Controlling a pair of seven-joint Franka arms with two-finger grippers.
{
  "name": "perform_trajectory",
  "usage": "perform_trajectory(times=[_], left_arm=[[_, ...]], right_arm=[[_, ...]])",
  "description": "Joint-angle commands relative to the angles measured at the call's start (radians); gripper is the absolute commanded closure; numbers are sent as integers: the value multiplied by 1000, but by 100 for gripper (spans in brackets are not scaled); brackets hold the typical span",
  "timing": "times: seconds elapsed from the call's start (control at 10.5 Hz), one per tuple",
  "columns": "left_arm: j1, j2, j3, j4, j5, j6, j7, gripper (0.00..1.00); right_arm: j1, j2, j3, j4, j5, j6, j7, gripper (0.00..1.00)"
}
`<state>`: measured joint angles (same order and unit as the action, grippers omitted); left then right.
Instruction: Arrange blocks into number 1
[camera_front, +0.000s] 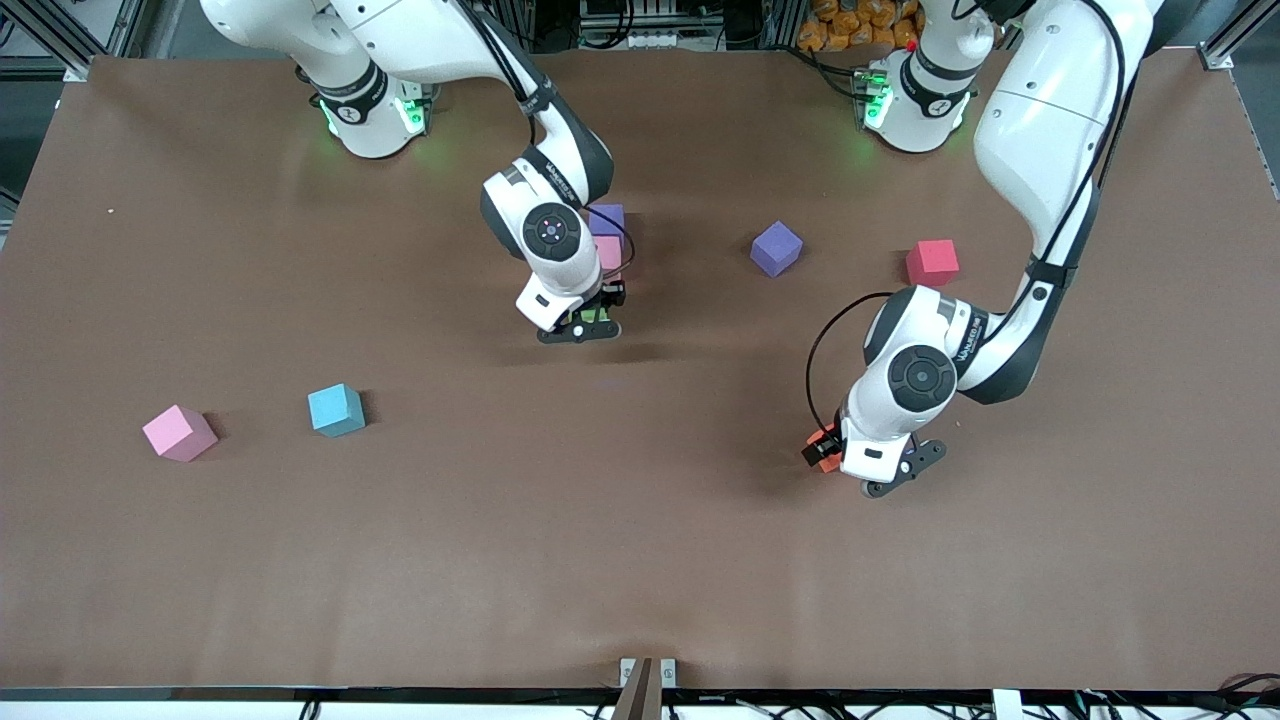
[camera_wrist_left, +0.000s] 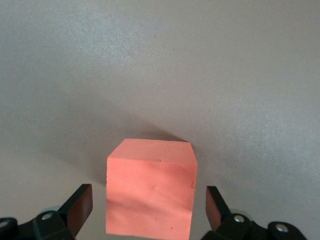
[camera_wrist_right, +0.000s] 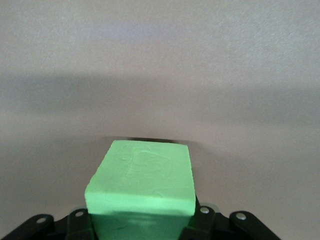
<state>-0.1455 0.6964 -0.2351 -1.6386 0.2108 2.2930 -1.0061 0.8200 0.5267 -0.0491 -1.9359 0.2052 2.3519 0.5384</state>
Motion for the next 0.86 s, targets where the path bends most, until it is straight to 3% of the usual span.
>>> perform_trajectory(times=[0.0,0.38,0.57,0.67,0.76], left_arm=[[-6,3,5,19,24,3,-40,0],[-16,17,5,17,28,3,-43,0],[4,14,5,17,38,3,-22,99],[10,12,5,19,36,3,-14,100],[10,11,5,19,36,3,-16,100]], right_arm=[[25,-21,-3,-29,-18,13,35,48],[48,-17,8,-29,-18,18,83,43],[51,-16,12,-31,-18,20,86,19],[51,-27,12,-31,-18,18,86,1],[45,-56,12,-40,-18,15,84,0]])
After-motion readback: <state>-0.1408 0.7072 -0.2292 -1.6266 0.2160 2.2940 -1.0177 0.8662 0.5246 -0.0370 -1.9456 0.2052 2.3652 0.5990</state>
